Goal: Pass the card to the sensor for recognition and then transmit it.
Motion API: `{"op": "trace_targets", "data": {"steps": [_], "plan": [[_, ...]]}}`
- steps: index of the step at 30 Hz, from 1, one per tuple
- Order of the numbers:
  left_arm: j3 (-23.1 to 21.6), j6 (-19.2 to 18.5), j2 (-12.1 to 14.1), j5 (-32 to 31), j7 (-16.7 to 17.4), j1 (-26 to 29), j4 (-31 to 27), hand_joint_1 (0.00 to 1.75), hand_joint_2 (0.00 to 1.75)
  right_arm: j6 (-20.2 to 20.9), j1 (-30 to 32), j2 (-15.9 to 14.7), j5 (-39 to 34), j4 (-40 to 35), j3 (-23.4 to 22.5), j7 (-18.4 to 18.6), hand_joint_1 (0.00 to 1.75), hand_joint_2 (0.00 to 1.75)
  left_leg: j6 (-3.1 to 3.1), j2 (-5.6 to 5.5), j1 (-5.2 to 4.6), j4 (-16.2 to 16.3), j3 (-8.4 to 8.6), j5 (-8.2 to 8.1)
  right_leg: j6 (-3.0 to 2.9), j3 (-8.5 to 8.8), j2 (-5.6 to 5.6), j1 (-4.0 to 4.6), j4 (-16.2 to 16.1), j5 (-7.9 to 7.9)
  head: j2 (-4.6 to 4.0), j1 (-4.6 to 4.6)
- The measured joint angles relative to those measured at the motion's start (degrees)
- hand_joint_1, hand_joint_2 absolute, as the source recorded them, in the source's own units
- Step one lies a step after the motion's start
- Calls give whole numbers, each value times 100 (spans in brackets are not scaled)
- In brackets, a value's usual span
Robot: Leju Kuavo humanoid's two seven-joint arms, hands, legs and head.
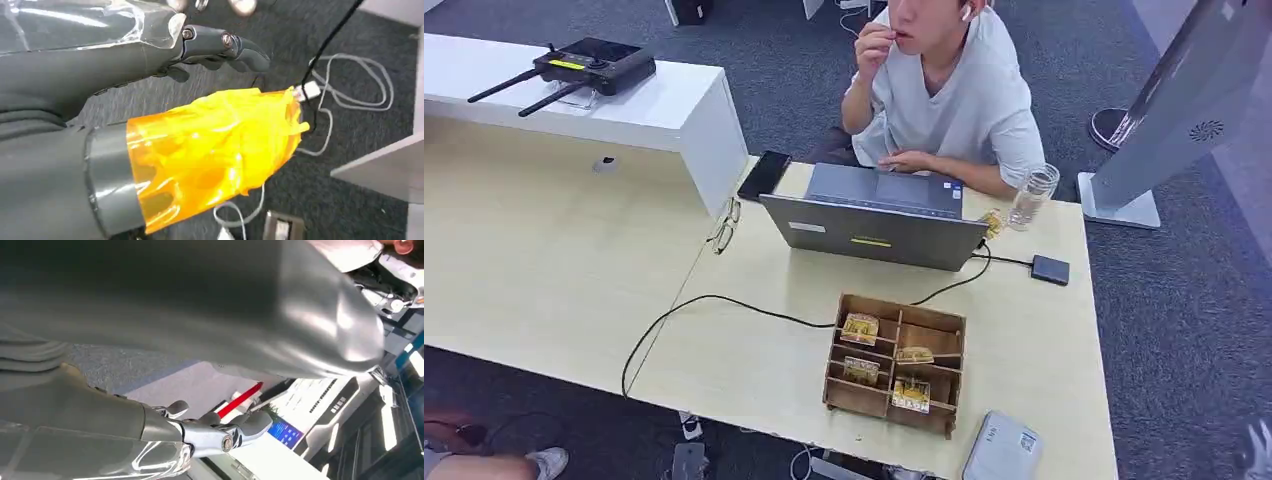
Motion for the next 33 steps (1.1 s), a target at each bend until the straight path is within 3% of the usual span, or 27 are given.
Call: {"op": "trace_targets", "data": {"steps": [4, 17, 19, 23, 28, 33], "plan": [[90, -279, -41, 201, -7, 21, -138, 0, 0, 0, 58, 137, 63, -28, -20, -24, 0, 0, 0, 0, 0, 0, -1, 0, 0, 0, 0, 0, 0, 0, 0, 0], [37, -548, -127, 724, -13, 122, -523, 0, 0, 0, 80, 238, 107, -41, -28, -44, 0, 0, -1, 3, 0, -1, 0, -1, 0, 1, 1, 0, 0, 0, 0, 0], [37, -711, -125, 845, -13, 128, -525, 0, 0, 0, 80, 238, 107, -41, -28, -50, 0, 0, -1, 3, 0, -1, 0, -1, 0, 1, 1, 0, 0, 0, 0, 0], [116, -1685, -125, 1533, -13, 137, -547, 0, 0, 0, 62, 238, 107, -39, -28, -63, 0, 0, -1, 4, 1, -1, 0, -1, 0, 1, 1, 1, 0, 0, 0, 0], [251, -2008, -118, 1758, -13, 126, -544, 0, 0, 2, -13, 238, 127, -22, -20, -63, 0, 0, -1, 7, 1, -1, 0, -1, 0, 1, 1, 1, 0, 0, 0, 0], [298, -1997, -114, 1716, -13, 117, -544, 0, 0, 2, -54, 238, 166, 9, 26, -15, 0, 0, -1, 7, 1, -1, 0, -1, 0, 1, 1, 1, 0, 0, 0, 0]]}}
